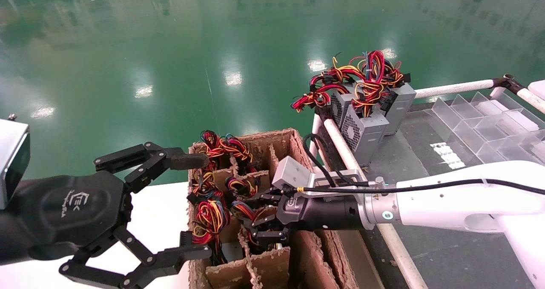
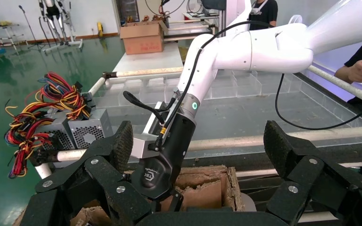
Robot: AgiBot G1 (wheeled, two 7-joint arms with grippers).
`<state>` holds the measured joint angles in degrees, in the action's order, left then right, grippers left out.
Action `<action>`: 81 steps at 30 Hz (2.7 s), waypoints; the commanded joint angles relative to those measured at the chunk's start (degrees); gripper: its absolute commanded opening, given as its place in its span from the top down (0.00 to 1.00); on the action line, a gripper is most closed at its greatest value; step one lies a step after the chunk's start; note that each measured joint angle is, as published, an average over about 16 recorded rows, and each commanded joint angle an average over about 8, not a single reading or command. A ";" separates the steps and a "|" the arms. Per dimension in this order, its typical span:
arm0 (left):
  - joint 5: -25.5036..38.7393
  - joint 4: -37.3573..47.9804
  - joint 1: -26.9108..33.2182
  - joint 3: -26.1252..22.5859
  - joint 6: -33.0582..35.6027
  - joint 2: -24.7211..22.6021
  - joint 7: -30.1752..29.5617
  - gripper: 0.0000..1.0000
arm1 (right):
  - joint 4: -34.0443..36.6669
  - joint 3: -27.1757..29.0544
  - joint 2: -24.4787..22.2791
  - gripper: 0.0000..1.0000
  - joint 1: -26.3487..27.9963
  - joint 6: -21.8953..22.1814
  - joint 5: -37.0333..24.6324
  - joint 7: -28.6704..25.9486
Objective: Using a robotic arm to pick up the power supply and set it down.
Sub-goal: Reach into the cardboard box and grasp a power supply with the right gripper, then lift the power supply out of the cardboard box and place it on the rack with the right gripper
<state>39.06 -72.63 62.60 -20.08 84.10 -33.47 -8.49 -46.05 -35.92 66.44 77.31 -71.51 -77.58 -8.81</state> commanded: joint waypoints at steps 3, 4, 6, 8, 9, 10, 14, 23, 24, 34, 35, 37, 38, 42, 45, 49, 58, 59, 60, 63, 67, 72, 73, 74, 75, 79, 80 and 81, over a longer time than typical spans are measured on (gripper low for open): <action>0.00 0.00 0.00 0.00 0.00 0.00 0.00 0.00 | 0.73 0.15 -0.05 1.00 0.09 0.00 0.13 0.56; 0.00 0.00 0.00 0.00 0.00 0.00 0.00 0.00 | 0.90 0.19 -0.04 1.00 0.14 -0.02 0.18 0.67; 0.00 0.00 0.00 -0.01 0.00 0.00 0.00 0.00 | 1.19 0.26 -0.01 1.00 0.22 -0.05 0.27 0.86; 0.00 0.00 0.00 -0.01 0.00 0.00 0.00 0.00 | 1.46 0.32 0.05 1.00 0.28 -0.06 0.36 1.07; -0.01 0.00 0.00 -0.01 0.00 0.00 0.00 0.00 | 1.61 0.35 0.09 1.00 0.29 -0.08 0.41 1.20; -0.01 0.00 0.00 -0.01 0.00 0.00 0.00 0.00 | 1.77 0.39 0.12 1.00 0.30 -0.09 0.47 1.34; -0.01 0.00 0.00 -0.01 0.00 0.00 0.01 0.00 | 2.34 0.65 0.18 1.00 0.23 -0.16 0.87 2.03; -0.01 0.00 0.00 -0.02 -0.01 0.01 0.01 0.00 | 2.38 2.39 -0.16 1.00 -0.30 -0.03 3.32 4.16; -0.01 0.00 0.00 -0.02 -0.01 0.01 0.01 0.00 | 2.28 2.65 -0.21 1.00 -0.45 0.04 3.69 4.44; -0.02 0.00 0.01 -0.03 -0.01 0.01 0.01 0.00 | 0.95 5.09 -1.29 1.00 -1.76 -0.94 7.72 5.72; -0.02 0.00 0.01 -0.03 -0.01 0.01 0.01 0.00 | 0.62 5.43 -1.53 1.00 -1.92 -1.09 8.23 5.90; -0.02 0.00 0.01 -0.03 -0.01 0.01 0.01 0.00 | -0.26 6.22 -2.15 1.00 -2.29 -1.33 9.35 6.29; -0.02 0.00 0.01 -0.03 -0.01 0.01 0.02 0.00 | -0.78 6.64 -2.51 1.00 -2.51 -1.39 9.92 6.46; -0.02 0.00 0.01 -0.03 -0.01 0.01 0.02 0.00 | -3.34 8.44 -4.32 1.00 -3.38 -1.78 12.47 6.29; -0.02 0.00 0.01 -0.04 -0.01 0.01 0.02 0.00 | -5.17 9.68 -5.98 1.00 -3.36 -2.90 14.58 5.02; -0.03 0.00 0.01 -0.04 -0.02 0.01 0.02 0.00 | -6.66 11.19 -8.41 1.00 -1.93 -5.33 17.34 2.77; -0.03 0.00 0.01 -0.05 -0.02 0.02 0.02 0.00 | -5.86 13.88 -12.83 1.00 4.04 -8.42 20.51 -0.37; -0.03 0.00 0.01 -0.05 -0.02 0.02 0.02 0.00 | -5.36 14.08 -13.13 1.00 4.72 -8.58 20.69 -0.67; -0.03 0.00 0.01 -0.05 -0.02 0.02 0.02 0.00 | -4.79 14.29 -13.43 1.00 5.41 -8.72 20.85 -0.89; -0.03 0.00 0.01 -0.05 -0.02 0.02 0.02 0.00 | -2.79 14.96 -14.38 1.00 7.28 -8.91 21.20 -1.05; -0.04 0.00 0.01 -0.05 -0.02 0.02 0.03 0.00 | 0.20 16.30 -15.94 1.00 9.01 -8.35 21.74 -0.11; -0.04 0.00 0.01 -0.06 -0.02 0.02 0.03 0.00 | 4.09 18.09 -18.26 1.00 10.13 -7.57 22.61 1.56; -0.04 0.00 0.01 -0.06 -0.02 0.02 0.03 0.00 | 4.87 18.32 -18.73 1.00 10.33 -7.61 22.67 1.87; -0.04 0.00 0.01 -0.06 -0.02 0.02 0.03 0.00 | 5.65 18.48 -19.18 1.00 10.54 -7.72 22.68 2.14; -0.04 0.00 0.02 -0.06 -0.02 0.02 0.03 0.00 | 6.45 18.58 -19.63 1.00 10.77 -7.91 22.62 2.43; -0.04 0.00 0.02 -0.06 -0.02 0.02 0.03 0.00 | 9.71 18.71 -21.34 1.00 11.74 -8.89 22.07 3.69; -0.04 0.00 0.02 -0.06 -0.03 0.02 0.03 0.00 | 10.55 18.73 -21.75 1.00 11.97 -9.16 21.93 4.01; -0.04 0.00 0.02 -0.06 -0.03 0.02 0.03 0.00 | 11.45 18.74 -22.16 1.00 12.19 -9.45 21.79 4.35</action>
<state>39.01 -72.63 62.62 -20.14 84.08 -33.44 -8.46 -34.45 -17.20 44.30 89.32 -81.17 -55.69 -4.51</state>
